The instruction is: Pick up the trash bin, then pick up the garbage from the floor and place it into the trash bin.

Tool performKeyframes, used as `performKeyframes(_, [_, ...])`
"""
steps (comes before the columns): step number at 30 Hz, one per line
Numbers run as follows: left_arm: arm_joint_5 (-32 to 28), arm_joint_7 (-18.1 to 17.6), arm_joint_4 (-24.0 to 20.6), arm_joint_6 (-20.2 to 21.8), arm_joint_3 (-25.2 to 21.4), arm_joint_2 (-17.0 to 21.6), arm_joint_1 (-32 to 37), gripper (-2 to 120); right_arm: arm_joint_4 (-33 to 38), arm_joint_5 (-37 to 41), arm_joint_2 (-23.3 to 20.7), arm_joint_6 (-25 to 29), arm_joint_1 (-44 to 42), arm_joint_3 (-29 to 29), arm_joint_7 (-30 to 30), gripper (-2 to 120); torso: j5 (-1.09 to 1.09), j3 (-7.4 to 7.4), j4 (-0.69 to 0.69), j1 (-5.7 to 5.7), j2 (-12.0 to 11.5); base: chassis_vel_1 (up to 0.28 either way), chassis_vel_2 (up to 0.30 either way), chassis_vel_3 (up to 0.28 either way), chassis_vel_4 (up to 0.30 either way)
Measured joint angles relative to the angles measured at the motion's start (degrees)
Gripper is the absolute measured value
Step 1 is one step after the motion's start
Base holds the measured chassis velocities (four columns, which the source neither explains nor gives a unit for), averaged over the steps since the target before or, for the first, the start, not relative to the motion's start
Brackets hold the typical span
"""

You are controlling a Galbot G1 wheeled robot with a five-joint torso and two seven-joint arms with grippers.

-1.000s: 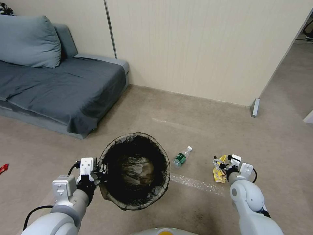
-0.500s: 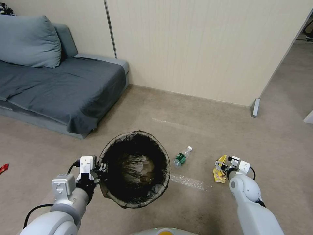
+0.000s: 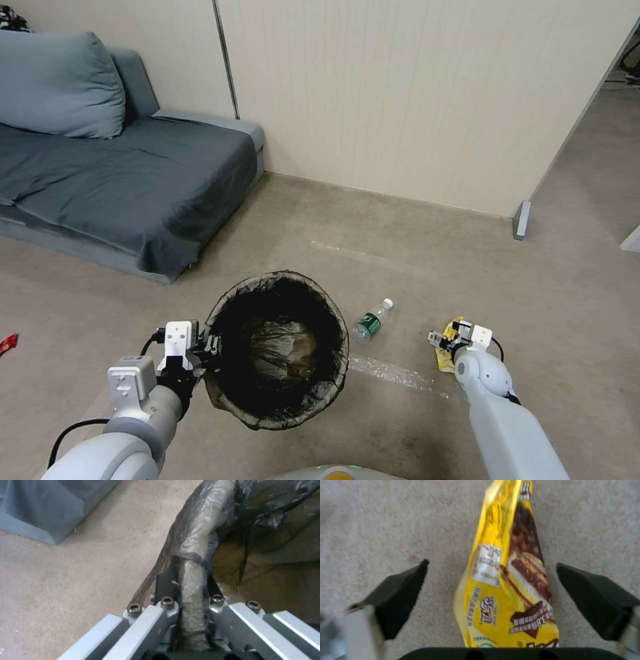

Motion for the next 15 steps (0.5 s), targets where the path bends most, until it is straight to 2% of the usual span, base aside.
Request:
performKeyframes(1, [0.08, 0.15, 0.0, -0.01, 0.02, -0.01, 0.04, 1, -0.63, -0.06, 0.05, 0.2, 0.1, 0.01, -0.2, 86, 0.01, 0.0, 0.0, 0.0, 0.0, 0.0, 0.0, 0.0, 0.0])
performKeyframes(2, [0.08, 0.15, 0.0, -0.01, 0.02, -0.01, 0.04, 1, -0.63, -0.06, 0.05, 0.2, 0.1, 0.01, -0.2, 86, 0.01, 0.0, 0.0, 0.0, 0.0, 0.0, 0.0, 0.0, 0.0])
performKeyframes(3, [0.16, 0.36, 0.0, -0.04, 0.08, -0.01, 0.09, 1, -2.01, -0.2, 0.18, 0.69, 0.49, 0.13, -0.63, 73, 0.0, 0.0, 0.0, 0.0, 0.0, 0.0, 0.0, 0.0, 0.0])
performKeyframes(5, [0.16, 0.4, 0.0, -0.06, 0.09, 0.02, 0.1, 1, -2.75, -0.2, 0.23, 0.79, 0.79, 0.24, -0.72, 65, 0.01, 0.0, 0.0, 0.0, 0.0, 0.0, 0.0, 0.0, 0.0])
performKeyframes(6, [0.16, 0.4, 0.0, -0.06, 0.09, 0.02, 0.1, 1, -2.75, -0.2, 0.23, 0.79, 0.79, 0.24, -0.72, 65, 0.01, 0.0, 0.0, 0.0, 0.0, 0.0, 0.0, 0.0, 0.0])
performKeyframes(8, [0.19, 0.5, 0.0, -0.11, 0.09, 0.03, 0.12, 1, -3.82, -0.26, 0.28, 1.11, 1.28, 0.33, -0.74, 53, -0.02, 0.0, -0.01, 0.0, 0.0, 0.0, 0.0, 0.0, 0.0])
performKeyframes(10, [0.19, 0.53, 0.0, -0.12, 0.09, 0.03, 0.12, 1, -3.98, -0.3, 0.28, 1.19, 1.36, 0.34, -0.74, 51, -0.02, 0.0, 0.0, 0.0, 0.0, 0.0, 0.0, 0.0, 0.0])
performKeyframes(12, [0.19, 0.6, 0.0, -0.18, 0.09, 0.0, 0.2, 1, -4.23, -0.5, 0.3, 1.47, 1.47, 0.42, -0.73, 41, -0.04, 0.0, -0.03, 0.0, 0.0, 0.0, 0.0, 0.0, 0.0])
performKeyframes(14, [0.22, 0.6, 0.0, -0.2, 0.09, -0.01, 0.23, 1, -4.23, -0.52, 0.32, 1.52, 1.48, 0.42, -0.73, 38, -0.03, 0.0, -0.03, 0.0, 0.0, 0.0, 0.0, 0.0, 0.0])
performKeyframes(15, [0.29, 0.61, 0.0, -0.23, 0.06, -0.01, 0.29, 1, -4.25, -0.7, 0.39, 1.8, 1.49, 0.44, -0.72, 28, -0.01, 0.0, -0.03, 0.0, 0.0, 0.0, 0.0, 0.0, 0.0])
